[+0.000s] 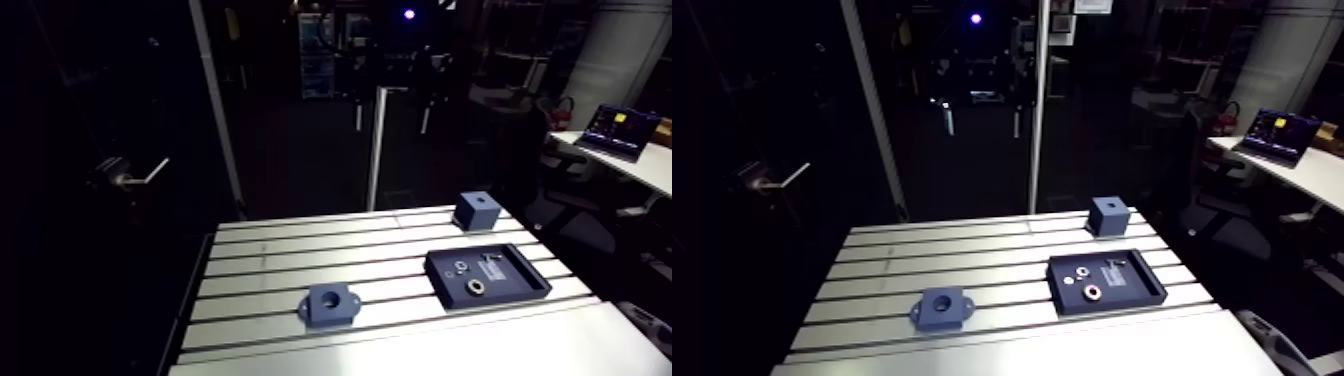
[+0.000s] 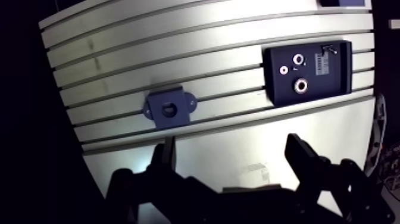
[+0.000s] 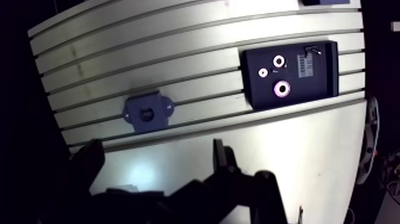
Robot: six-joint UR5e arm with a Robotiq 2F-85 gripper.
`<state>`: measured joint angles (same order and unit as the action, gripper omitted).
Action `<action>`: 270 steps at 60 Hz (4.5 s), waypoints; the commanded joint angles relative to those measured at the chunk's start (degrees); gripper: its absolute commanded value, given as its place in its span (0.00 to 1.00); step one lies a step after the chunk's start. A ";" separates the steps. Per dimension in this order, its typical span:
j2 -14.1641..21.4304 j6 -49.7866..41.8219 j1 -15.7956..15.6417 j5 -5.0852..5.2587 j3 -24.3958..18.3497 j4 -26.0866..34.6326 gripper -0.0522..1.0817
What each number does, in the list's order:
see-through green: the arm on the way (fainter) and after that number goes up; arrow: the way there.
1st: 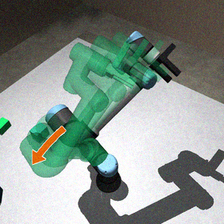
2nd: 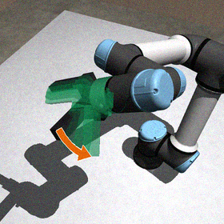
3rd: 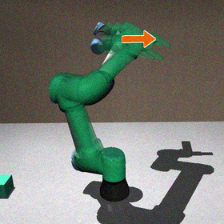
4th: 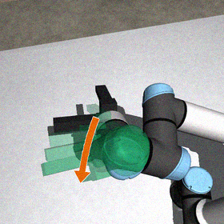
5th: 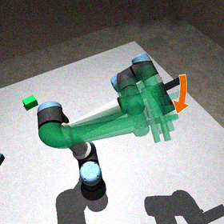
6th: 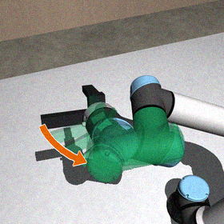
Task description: Pick up the bearing and press it into the housing until flush.
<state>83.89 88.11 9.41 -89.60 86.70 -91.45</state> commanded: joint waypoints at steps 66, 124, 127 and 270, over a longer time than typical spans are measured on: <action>-2.36 21.76 11.95 -1.74 0.63 -4.08 0.05; -4.92 32.45 18.63 -2.72 14.52 -19.78 0.05; -4.92 32.27 18.56 -2.72 15.15 -20.08 0.05; -11.78 32.53 21.81 -4.31 30.05 -38.41 0.35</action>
<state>72.17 120.51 31.30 -93.48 115.90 -127.86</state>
